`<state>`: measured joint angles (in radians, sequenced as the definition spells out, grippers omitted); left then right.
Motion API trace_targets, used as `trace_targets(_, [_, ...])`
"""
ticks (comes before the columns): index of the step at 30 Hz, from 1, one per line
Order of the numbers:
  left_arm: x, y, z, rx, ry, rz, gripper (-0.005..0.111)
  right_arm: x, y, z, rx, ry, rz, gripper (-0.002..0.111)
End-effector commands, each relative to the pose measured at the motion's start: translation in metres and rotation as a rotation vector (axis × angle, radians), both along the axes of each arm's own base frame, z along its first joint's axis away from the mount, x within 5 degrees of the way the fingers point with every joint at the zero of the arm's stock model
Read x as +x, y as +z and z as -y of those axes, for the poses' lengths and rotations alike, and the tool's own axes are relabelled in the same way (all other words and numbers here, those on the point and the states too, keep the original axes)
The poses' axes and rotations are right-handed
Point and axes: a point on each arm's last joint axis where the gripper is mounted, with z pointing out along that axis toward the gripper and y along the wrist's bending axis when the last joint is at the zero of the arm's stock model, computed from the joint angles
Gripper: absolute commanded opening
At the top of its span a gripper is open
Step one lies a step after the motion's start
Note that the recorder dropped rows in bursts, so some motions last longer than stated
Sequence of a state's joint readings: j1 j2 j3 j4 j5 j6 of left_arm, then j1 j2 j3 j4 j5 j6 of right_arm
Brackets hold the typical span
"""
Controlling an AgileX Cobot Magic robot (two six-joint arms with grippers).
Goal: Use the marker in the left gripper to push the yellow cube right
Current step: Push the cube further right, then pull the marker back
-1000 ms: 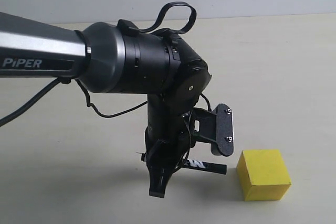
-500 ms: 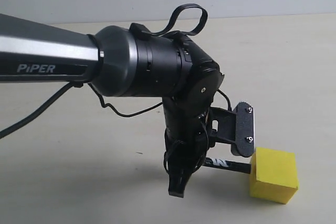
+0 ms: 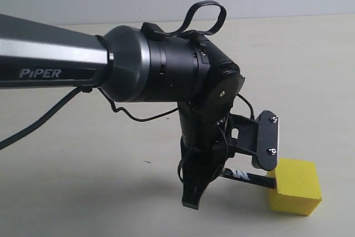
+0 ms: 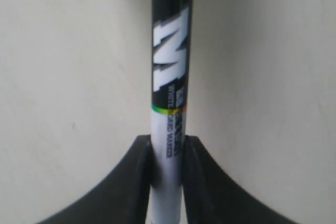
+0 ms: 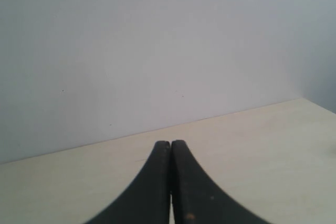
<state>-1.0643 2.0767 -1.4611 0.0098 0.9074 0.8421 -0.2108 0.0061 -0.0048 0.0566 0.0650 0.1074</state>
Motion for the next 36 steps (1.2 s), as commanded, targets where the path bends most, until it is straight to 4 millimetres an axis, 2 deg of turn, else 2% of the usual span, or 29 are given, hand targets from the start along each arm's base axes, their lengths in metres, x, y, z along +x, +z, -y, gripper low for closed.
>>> trace_targets(1, [-0.003, 0.003, 0.017, -0.051, -0.003, -0.035, 0.0, 0.0, -0.001, 0.0, -0.013, 0.001, 0.005, 0.0])
trace_targets(4, [-0.002, 0.002, 0.019, -0.016, -0.003, -0.06, 0.0, 0.0, -0.001, 0.0, -0.011, 0.001, 0.005, 0.0])
trace_targets(12, [0.002, 0.005, 0.005, 0.085, 0.026, -0.104, 0.0, 0.0, -0.001, 0.0, -0.011, 0.001, 0.005, 0.0])
trace_targets(22, [0.005, 0.003, 0.003, 0.107, 0.131, -0.078, 0.0, 0.0, -0.001, 0.0, -0.011, 0.001, 0.005, 0.0])
trace_targets(28, [0.006, -0.009, 0.005, 0.125, 0.132, -0.087, 0.0, 0.0, -0.001, 0.0, -0.011, 0.001, 0.005, 0.0])
trace_targets(36, [0.007, -0.012, 0.006, 0.118, 0.129, -0.071, 0.0, 0.0, -0.001, 0.0, -0.011, 0.001, 0.005, 0.0])
